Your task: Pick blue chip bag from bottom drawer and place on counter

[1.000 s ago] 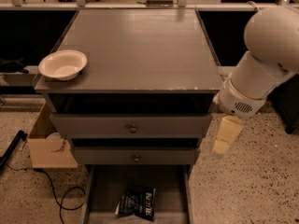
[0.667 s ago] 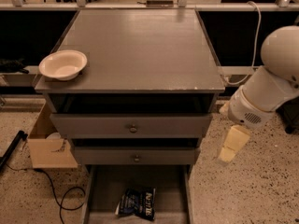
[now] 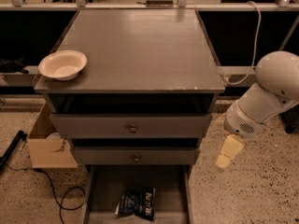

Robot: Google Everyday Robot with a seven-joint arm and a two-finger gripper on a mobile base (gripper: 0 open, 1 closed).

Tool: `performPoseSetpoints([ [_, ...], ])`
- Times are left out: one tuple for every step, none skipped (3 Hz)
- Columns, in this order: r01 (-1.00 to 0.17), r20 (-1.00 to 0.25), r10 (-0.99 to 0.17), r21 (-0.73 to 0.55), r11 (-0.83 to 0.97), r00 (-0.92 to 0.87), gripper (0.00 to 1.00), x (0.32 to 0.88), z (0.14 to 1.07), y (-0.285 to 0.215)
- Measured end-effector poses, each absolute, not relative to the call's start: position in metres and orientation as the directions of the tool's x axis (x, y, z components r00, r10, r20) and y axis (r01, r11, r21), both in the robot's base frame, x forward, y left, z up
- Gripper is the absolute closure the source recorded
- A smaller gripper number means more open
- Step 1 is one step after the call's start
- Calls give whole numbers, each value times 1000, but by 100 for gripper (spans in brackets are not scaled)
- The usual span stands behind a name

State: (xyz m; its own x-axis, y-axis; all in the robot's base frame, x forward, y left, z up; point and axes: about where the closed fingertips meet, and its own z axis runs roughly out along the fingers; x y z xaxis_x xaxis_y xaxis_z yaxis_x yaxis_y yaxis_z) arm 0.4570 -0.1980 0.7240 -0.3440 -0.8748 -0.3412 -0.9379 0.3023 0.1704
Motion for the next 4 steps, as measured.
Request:
performPoseSetpoints([
  [-938, -341, -875, 170, 302, -344, 0, 457, 724, -198],
  [-935, -370, -860, 182, 303, -351, 0, 456, 721, -199],
  [-916, -490, -775, 259, 307, -398, 0, 437, 691, -203],
  [-906, -597, -683, 314, 283, -421, 0, 415, 670, -205],
])
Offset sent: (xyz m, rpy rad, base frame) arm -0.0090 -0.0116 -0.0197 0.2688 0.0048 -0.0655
